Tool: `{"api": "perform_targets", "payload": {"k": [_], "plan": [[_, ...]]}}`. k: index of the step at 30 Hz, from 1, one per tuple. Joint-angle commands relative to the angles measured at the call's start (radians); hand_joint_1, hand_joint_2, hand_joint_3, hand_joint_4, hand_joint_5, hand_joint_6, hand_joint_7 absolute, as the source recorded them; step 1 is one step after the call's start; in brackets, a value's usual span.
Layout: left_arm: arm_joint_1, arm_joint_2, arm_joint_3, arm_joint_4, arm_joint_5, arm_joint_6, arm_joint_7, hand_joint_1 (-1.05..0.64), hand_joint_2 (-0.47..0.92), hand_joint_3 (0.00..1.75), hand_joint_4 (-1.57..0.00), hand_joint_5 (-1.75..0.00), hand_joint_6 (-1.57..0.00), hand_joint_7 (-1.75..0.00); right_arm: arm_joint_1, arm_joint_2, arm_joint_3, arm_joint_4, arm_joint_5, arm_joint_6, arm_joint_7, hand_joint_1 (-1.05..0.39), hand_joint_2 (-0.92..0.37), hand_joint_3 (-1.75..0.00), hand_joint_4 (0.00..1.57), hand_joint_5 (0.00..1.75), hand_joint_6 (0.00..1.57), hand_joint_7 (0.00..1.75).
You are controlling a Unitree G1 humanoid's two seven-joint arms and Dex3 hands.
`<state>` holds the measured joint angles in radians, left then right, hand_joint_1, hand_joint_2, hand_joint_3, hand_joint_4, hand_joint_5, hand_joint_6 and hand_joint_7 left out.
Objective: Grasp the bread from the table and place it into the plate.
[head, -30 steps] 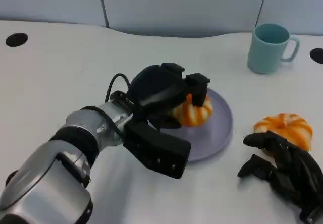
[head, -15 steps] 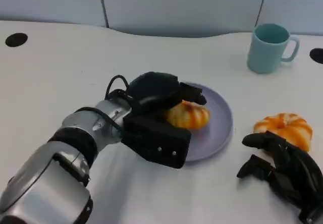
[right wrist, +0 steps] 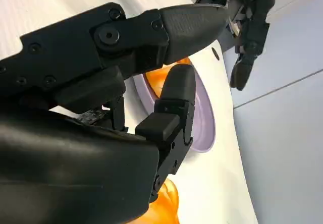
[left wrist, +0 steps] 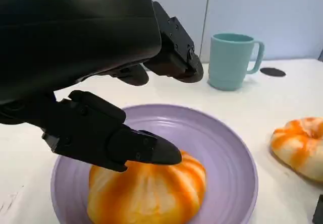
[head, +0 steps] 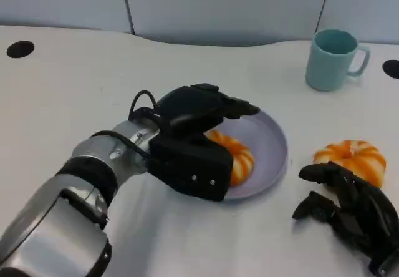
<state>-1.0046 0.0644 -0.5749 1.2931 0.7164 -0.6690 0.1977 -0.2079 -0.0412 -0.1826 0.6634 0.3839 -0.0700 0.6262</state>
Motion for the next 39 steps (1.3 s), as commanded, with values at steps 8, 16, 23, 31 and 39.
{"api": "perform_targets", "payload": {"k": [8, 16, 23, 31, 39], "plan": [[0.118, 0.077, 0.160, -0.028, -0.177, -0.130, -0.047, -0.53, 0.92, 0.28, -0.10, -0.41, -0.32, 0.00, 0.019, -0.008, -0.006, 0.031, -0.009, -0.005, 0.003, -0.43, -0.92, -0.25, 0.63, 1.43, 0.61, 1.02], [0.245, 0.075, 0.348, -0.086, -0.441, -0.248, -0.260, -0.45, 0.92, 0.28, -0.15, -0.44, -0.36, -0.02, 0.017, -0.008, -0.002, 0.028, -0.014, -0.002, -0.011, -0.44, -0.92, -0.26, 0.63, 1.43, 0.61, 1.02], [0.317, 0.047, 0.445, -0.144, -0.570, -0.248, -0.361, -0.45, 0.92, 0.22, -0.31, -0.51, -0.47, -0.06, 0.011, -0.004, -0.008, 0.027, -0.003, 0.018, -0.014, -0.45, -0.92, -0.23, 0.64, 1.41, 0.64, 1.02], [0.555, -0.030, 0.588, -0.365, -0.823, -0.274, -0.424, -0.40, 0.92, 0.27, -0.62, -0.65, -0.69, -0.15, 0.001, -0.001, -0.020, 0.036, 0.008, 0.032, -0.011, -0.46, -0.92, -0.19, 0.66, 1.39, 0.66, 1.01], [0.705, -0.090, 0.640, -0.673, -1.101, 0.014, -0.603, -0.39, 0.92, 0.22, -0.74, -0.82, -0.86, -0.18, 0.005, 0.002, -0.025, 0.022, 0.006, 0.050, -0.010, -0.46, -0.92, -0.18, 0.67, 1.38, 0.67, 0.99]]}}
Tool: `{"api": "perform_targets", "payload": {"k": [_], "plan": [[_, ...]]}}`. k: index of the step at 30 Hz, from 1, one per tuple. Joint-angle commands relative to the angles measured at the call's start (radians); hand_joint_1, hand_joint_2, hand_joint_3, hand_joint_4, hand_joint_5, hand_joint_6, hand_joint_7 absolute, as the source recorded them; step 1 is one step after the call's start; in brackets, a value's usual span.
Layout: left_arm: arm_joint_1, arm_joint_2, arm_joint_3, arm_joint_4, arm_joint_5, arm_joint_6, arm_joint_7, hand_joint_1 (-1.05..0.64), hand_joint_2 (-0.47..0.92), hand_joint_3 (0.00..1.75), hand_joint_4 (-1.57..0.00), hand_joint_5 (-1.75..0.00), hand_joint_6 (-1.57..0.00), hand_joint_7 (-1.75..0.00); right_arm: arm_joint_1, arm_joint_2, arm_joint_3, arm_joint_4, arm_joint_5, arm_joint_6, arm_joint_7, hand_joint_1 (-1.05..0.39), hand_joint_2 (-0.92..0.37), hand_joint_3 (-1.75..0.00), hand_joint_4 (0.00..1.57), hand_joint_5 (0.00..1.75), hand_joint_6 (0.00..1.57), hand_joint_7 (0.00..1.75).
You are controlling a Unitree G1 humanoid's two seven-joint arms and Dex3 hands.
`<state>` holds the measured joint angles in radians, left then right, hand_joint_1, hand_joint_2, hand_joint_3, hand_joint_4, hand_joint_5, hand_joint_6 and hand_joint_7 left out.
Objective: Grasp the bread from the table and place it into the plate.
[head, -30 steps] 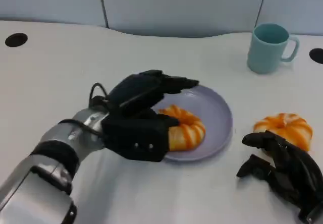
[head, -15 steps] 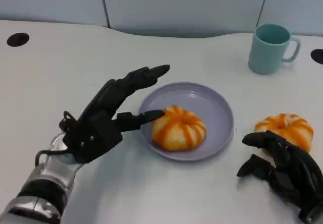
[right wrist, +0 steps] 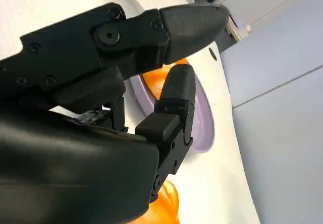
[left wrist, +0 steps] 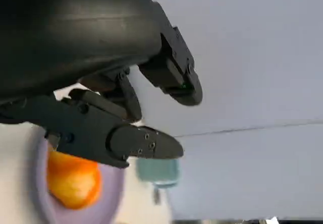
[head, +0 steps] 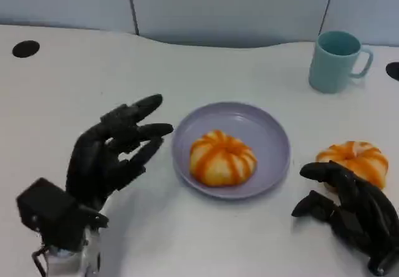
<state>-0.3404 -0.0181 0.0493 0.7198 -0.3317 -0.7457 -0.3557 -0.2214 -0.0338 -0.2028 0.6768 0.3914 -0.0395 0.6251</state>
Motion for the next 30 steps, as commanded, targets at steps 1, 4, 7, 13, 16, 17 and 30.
{"api": "perform_targets", "payload": {"k": [1, 4, 7, 13, 16, 17, 30], "plan": [[0.047, -0.008, 0.018, -0.116, -0.055, 0.106, -0.053, -0.39, 0.92, 0.22, -0.74, -0.83, -0.86, -0.17, 0.018, -0.005, -0.005, 0.008, -0.002, 0.020, -0.009, -0.46, -0.92, -0.18, 0.67, 1.37, 0.67, 0.99], [0.074, -0.016, 0.031, -0.176, -0.082, 0.179, -0.063, -0.39, 0.92, 0.22, -0.74, -0.84, -0.86, -0.17, 0.020, -0.004, -0.004, 0.005, -0.005, 0.017, -0.009, -0.46, -0.92, -0.18, 0.67, 1.37, 0.67, 0.98], [0.114, -0.026, 0.047, -0.263, -0.134, 0.295, -0.070, -0.38, 0.92, 0.22, -0.80, -0.89, -0.91, -0.19, 0.023, -0.003, -0.002, 0.001, -0.009, 0.010, -0.011, -0.44, -0.92, -0.21, 0.67, 1.38, 0.66, 0.97], [0.286, -0.031, 0.077, -0.417, -0.168, 0.469, -0.038, -0.53, 0.92, 0.24, -0.71, -1.31, -0.84, -0.59, 0.022, -0.005, -0.003, 0.007, -0.011, 0.001, -0.005, -0.44, -0.92, -0.22, 0.65, 1.38, 0.65, 0.96], [0.315, -0.036, 0.086, -0.460, -0.166, 0.513, -0.031, -0.56, 0.92, 0.26, -0.67, -1.42, -0.76, -0.80, 0.022, -0.005, -0.004, 0.009, -0.011, -0.001, -0.003, -0.44, -0.92, -0.22, 0.65, 1.38, 0.64, 0.96], [0.318, -0.037, 0.088, -0.468, -0.164, 0.522, -0.030, -0.56, 0.92, 0.26, -0.67, -1.43, -0.75, -0.81, 0.022, -0.004, -0.004, 0.009, -0.012, -0.001, -0.003, -0.44, -0.92, -0.22, 0.65, 1.38, 0.64, 0.96], [0.323, -0.051, 0.106, -0.492, -0.149, 0.552, -0.034, -0.57, 0.92, 0.26, -0.67, -1.44, -0.73, -0.86, 0.021, -0.004, -0.006, 0.010, -0.013, -0.003, -0.002, -0.44, -0.92, -0.22, 0.64, 1.40, 0.64, 0.97]]}}
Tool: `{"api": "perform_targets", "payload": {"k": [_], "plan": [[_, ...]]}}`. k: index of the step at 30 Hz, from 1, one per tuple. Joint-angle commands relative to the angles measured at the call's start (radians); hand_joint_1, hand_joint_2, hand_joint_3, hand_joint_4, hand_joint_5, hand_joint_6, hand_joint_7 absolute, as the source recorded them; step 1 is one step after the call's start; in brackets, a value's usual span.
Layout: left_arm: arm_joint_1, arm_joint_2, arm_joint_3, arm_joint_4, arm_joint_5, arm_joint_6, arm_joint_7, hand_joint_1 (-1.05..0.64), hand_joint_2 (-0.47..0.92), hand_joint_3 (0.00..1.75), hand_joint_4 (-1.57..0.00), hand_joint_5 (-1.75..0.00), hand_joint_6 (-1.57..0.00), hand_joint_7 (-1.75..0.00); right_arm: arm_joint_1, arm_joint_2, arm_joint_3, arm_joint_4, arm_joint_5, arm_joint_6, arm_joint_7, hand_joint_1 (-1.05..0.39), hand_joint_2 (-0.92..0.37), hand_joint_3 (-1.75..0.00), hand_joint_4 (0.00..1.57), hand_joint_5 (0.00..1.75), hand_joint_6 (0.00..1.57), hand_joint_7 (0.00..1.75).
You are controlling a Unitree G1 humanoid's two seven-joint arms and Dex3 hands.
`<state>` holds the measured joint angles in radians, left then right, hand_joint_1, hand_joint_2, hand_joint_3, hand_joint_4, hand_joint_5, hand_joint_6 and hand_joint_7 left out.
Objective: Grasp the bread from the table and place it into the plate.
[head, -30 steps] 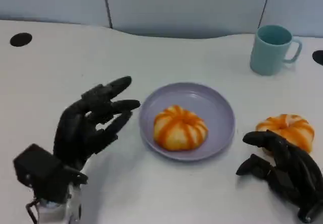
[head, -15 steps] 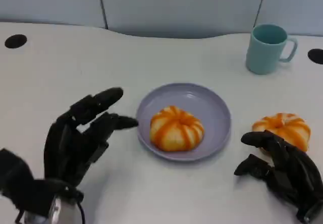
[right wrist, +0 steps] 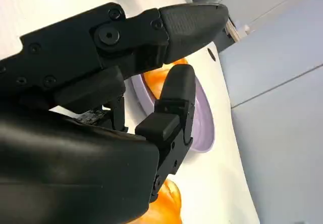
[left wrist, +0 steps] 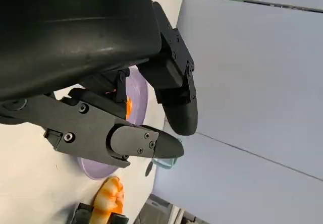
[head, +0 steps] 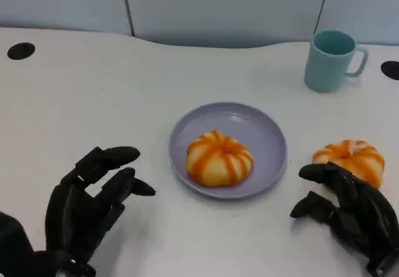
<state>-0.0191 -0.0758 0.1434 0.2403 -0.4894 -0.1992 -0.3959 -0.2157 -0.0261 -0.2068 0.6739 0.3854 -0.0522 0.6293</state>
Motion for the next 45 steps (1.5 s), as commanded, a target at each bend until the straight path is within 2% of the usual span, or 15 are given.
{"api": "perform_targets", "payload": {"k": [1, 13, 17, 21, 26, 27, 28, 31, 45], "plan": [[0.002, 0.006, 0.013, -0.012, 0.009, 0.006, 0.006, -0.57, 0.92, 0.26, -0.67, -1.44, -0.73, -0.86, 0.016, -0.011, -0.002, 0.013, -0.007, 0.010, -0.006, -0.44, -0.92, -0.22, 0.64, 1.40, 0.64, 0.97], [0.002, 0.004, 0.016, -0.013, 0.012, 0.009, 0.004, -0.57, 0.92, 0.26, -0.67, -1.44, -0.72, -0.88, 0.015, -0.011, -0.002, 0.013, -0.007, 0.010, -0.006, -0.44, -0.92, -0.22, 0.64, 1.40, 0.64, 0.97], [0.025, 0.002, 0.024, -0.004, 0.010, 0.004, -0.001, -0.58, 0.92, 0.24, -0.77, -1.37, -0.74, -0.94, 0.018, -0.009, 0.002, 0.004, -0.011, 0.012, -0.014, -0.44, -0.92, -0.23, 0.64, 1.40, 0.64, 0.98], [0.042, 0.005, 0.026, -0.003, -0.001, 0.033, -0.007, -0.58, 0.92, 0.24, -0.78, -1.36, -0.74, -0.95, 0.022, -0.013, 0.003, 0.000, -0.010, 0.014, -0.010, -0.44, -0.92, -0.24, 0.64, 1.40, 0.64, 0.98], [0.069, 0.009, 0.031, -0.006, -0.019, 0.092, -0.017, -0.51, 0.92, 0.17, -0.80, -1.40, -0.74, -1.00, 0.028, -0.018, 0.005, -0.010, -0.009, 0.019, -0.005, -0.44, -0.92, -0.24, 0.64, 1.40, 0.64, 0.98], [0.048, 0.015, 0.042, 0.037, -0.009, 0.085, -0.011, -0.51, 0.92, 0.17, -0.80, -1.40, -0.73, -1.01, 0.028, -0.021, 0.005, -0.015, -0.012, 0.019, -0.008, -0.44, -0.92, -0.24, 0.64, 1.40, 0.64, 0.98], [0.031, 0.020, 0.051, 0.070, -0.001, 0.079, -0.006, -0.52, 0.92, 0.17, -0.79, -1.44, -0.71, -1.10, 0.029, -0.024, 0.006, -0.020, -0.013, 0.020, -0.010, -0.45, -0.92, -0.24, 0.63, 1.43, 0.64, 1.01], [0.009, 0.023, 0.065, 0.116, 0.010, 0.066, -0.008, -0.53, 0.92, 0.18, -0.78, -1.47, -0.69, -1.16, 0.031, -0.026, 0.007, -0.027, -0.015, 0.022, -0.012, -0.46, -0.92, -0.25, 0.62, 1.44, 0.64, 1.03], [0.006, 0.017, 0.069, 0.120, 0.017, 0.055, -0.022, -0.53, 0.92, 0.18, -0.78, -1.48, -0.68, -1.20, 0.034, -0.029, 0.009, -0.029, -0.015, 0.021, -0.011, -0.46, -0.92, -0.25, 0.61, 1.45, 0.62, 1.05]]}}
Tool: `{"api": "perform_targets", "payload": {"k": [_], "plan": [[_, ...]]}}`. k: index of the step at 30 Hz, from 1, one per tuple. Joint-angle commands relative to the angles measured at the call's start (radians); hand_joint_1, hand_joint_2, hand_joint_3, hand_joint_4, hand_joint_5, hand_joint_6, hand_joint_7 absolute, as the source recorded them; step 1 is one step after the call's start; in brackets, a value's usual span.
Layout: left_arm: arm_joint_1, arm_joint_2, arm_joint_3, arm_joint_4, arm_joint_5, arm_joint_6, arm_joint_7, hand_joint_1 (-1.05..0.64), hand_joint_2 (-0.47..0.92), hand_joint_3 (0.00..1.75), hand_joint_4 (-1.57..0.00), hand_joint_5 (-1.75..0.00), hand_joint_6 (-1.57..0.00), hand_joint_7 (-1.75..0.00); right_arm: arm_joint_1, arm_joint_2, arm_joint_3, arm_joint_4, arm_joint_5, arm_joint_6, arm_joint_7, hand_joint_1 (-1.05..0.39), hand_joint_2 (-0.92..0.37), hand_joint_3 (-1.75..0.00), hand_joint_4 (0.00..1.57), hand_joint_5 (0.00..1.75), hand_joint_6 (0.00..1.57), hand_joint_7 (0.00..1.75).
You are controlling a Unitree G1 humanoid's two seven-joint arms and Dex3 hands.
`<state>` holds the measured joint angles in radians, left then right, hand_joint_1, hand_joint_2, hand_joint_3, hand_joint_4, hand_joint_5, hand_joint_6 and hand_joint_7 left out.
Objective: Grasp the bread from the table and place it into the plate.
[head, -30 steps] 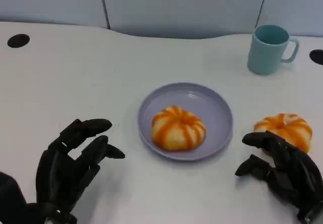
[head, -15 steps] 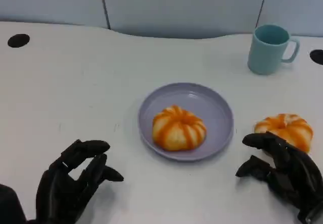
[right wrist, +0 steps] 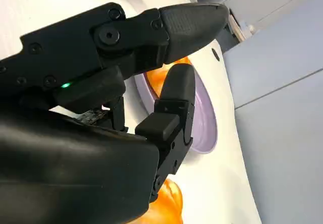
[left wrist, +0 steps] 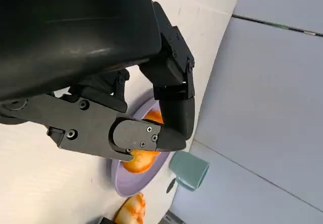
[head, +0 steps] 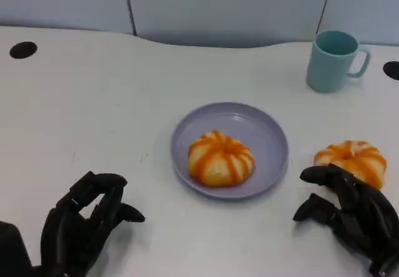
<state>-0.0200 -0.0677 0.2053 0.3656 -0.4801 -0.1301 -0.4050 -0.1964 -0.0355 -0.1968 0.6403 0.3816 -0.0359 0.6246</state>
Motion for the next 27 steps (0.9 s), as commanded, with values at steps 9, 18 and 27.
{"api": "perform_targets", "payload": {"k": [9, 18, 27], "plan": [[0.017, 0.006, 0.001, -0.026, 0.009, -0.013, -0.021, -0.55, 0.92, 0.17, -0.78, -1.49, -0.70, -1.20, 0.015, -0.025, -0.001, 0.011, -0.011, -0.004, 0.000, -0.45, -0.92, -0.26, 0.61, 1.45, 0.62, 1.06], [-0.029, 0.011, 0.007, 0.055, 0.021, -0.023, -0.035, -0.53, 0.92, 0.21, -0.81, -1.47, -0.72, -1.21, -0.023, -0.037, -0.024, 0.085, -0.003, -0.009, 0.014, -0.44, -0.92, -0.24, 0.64, 1.41, 0.65, 0.98], [-0.035, 0.007, 0.018, 0.059, 0.019, -0.016, -0.034, -0.52, 0.92, 0.21, -0.82, -1.44, -0.72, -1.20, -0.027, -0.039, -0.025, 0.095, -0.004, -0.016, 0.022, -0.44, -0.92, -0.24, 0.64, 1.40, 0.66, 0.97]]}}
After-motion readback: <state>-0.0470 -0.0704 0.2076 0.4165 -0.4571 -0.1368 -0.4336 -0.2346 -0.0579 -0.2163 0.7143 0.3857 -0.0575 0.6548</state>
